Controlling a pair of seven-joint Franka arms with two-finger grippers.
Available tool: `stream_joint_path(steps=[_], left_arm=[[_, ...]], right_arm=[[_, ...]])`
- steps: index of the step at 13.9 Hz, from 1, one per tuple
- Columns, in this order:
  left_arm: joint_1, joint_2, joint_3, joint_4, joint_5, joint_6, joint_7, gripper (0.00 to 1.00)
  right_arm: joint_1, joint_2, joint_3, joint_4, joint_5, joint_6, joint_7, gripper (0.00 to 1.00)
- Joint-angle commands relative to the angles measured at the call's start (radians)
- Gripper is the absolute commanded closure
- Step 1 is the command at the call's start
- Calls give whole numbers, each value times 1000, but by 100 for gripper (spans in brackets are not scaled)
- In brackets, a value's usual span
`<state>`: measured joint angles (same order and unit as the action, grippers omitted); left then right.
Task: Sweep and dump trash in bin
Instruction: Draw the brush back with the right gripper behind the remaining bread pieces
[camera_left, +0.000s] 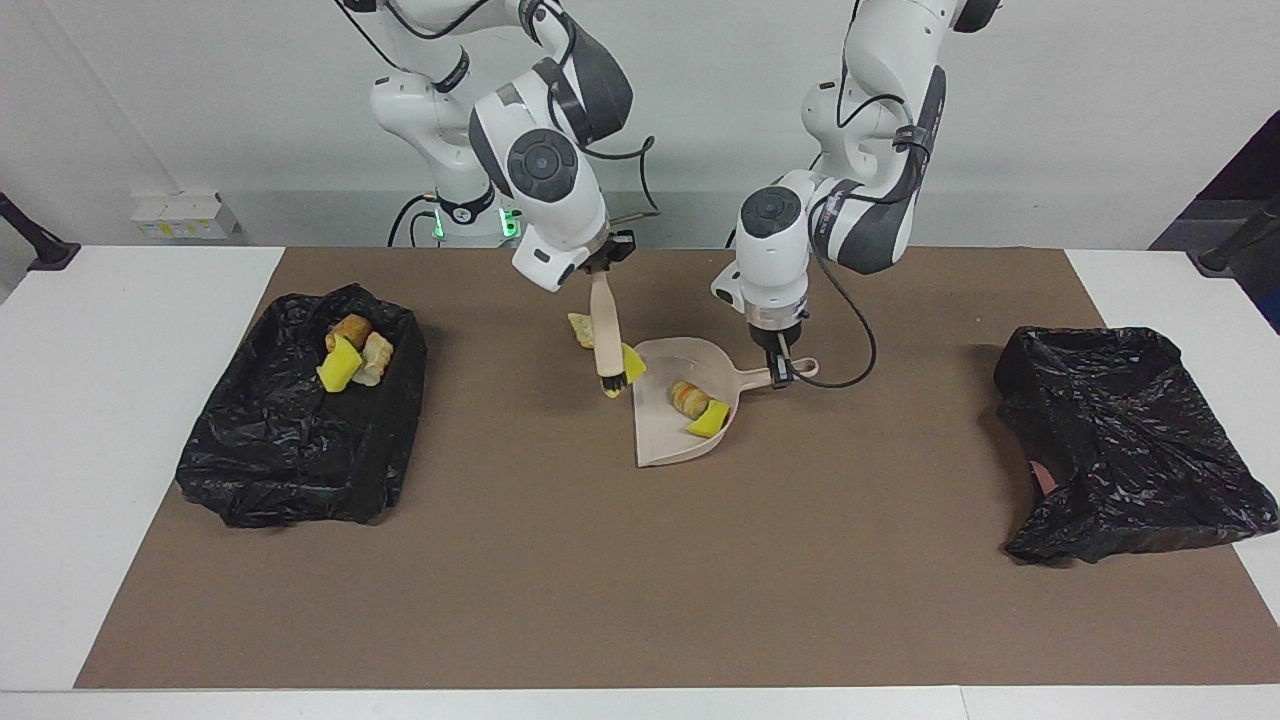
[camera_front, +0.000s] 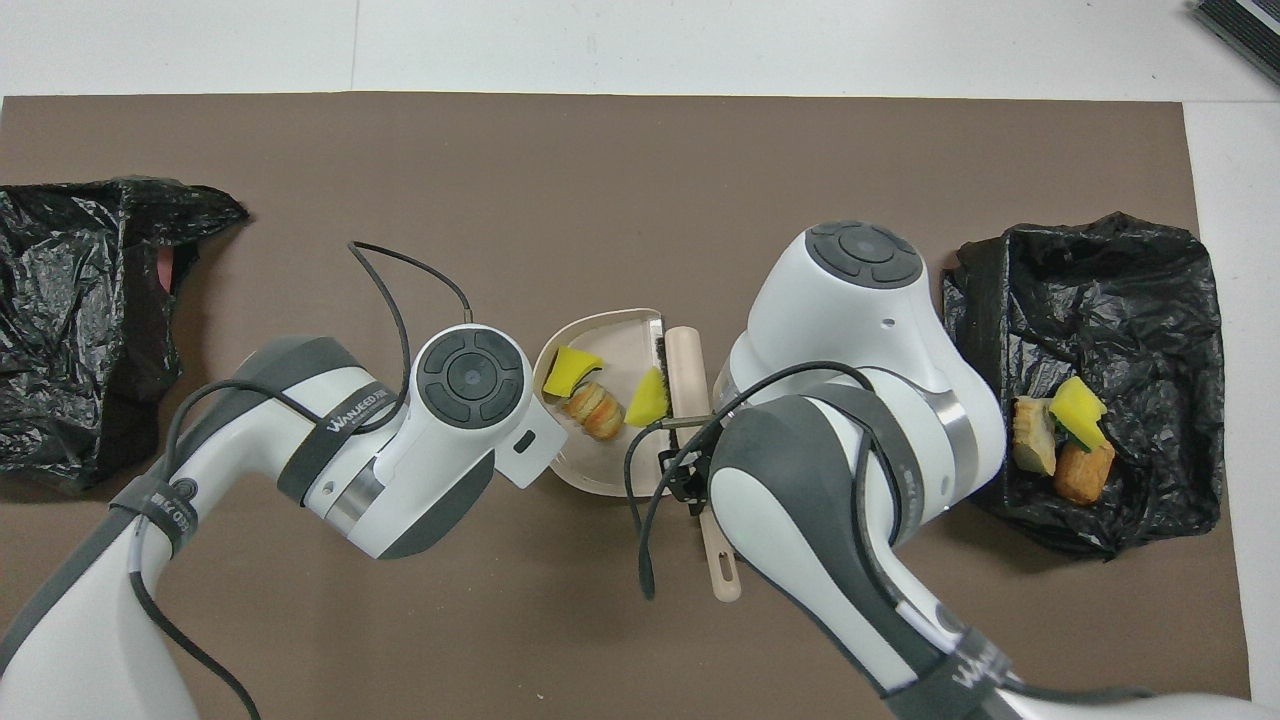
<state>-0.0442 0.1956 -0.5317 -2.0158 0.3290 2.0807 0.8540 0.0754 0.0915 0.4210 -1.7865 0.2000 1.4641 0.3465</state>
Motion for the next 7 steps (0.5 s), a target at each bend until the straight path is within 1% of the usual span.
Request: stream_joint_path(steps=[1,2,3,4,5,7], left_arm=[[9,-16,-4,-14,21,-4,19,100],[7,-21,-4,-21,21,-13,26,100],[0,-36,-5,-29,25,-24,28,100],[-6,-50,-5,-47,47,-24,28,100],[-11,-71,-7,-75,74,-25,28,100],[-39,-113,-7,-130,81,-13,25,100]], right_arm=[[7,-163,4,-247,-65,91,5,100],[6,-233,4,-360,-79,152,-24,100],[6,-293,2,-440,-91,174,-53,100],[6,-326,2,-485,-120,180,-53,100],[0,-334,2,-500,-123,183,-50,100],[-5,-334,2,-508,-120,190,-44,100]])
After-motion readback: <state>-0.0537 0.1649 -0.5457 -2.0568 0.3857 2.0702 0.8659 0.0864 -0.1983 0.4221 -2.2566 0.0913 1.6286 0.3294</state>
